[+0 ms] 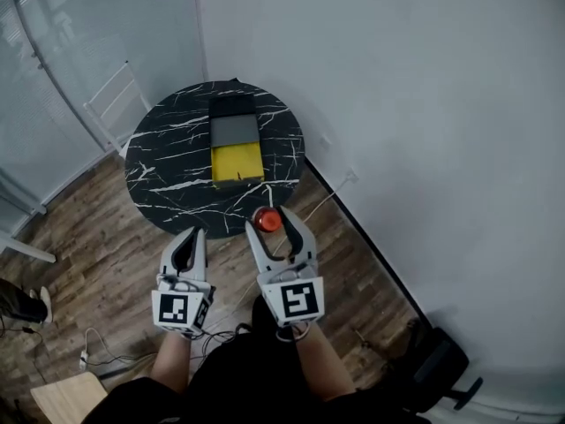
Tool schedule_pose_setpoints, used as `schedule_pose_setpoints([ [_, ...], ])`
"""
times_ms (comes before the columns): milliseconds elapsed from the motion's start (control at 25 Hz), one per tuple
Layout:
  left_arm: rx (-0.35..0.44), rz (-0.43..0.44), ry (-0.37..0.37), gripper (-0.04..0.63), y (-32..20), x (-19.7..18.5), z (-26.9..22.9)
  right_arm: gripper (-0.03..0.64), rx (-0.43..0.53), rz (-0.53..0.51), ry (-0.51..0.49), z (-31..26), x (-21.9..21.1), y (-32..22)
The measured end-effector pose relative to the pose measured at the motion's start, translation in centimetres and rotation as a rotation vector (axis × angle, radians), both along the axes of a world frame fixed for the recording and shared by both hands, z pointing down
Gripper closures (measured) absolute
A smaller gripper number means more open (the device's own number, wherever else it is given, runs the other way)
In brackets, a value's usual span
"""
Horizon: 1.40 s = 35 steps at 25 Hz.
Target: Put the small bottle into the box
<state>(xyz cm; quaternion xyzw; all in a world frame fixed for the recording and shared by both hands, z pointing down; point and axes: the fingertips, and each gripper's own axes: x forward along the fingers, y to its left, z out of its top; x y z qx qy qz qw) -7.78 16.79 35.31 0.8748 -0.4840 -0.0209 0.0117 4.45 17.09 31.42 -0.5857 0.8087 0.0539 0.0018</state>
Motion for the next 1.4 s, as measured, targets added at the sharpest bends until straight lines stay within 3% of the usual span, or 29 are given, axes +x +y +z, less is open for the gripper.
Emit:
schedule_pose_setpoints([
  [720, -0.075, -0.076, -0.15, 0.597, -16.6, 7.0, 1.5, 0.408, 0.0, -0.118, -0.089, 0.6, 6.7, -17.9],
  [1000, -0.137, -0.134, -0.158, 0.597, -20.1, 6.9, 3.4, 0.408, -0.035, -0.176, -0.112, 1.7, 7.0, -22.2],
  [1400, -0.193, -0.173, -0.119, 0.597, -25.4, 4.1, 6.9, 0.408, -0.124, -0.245, -0.045, 5.7, 3.7, -27.9],
])
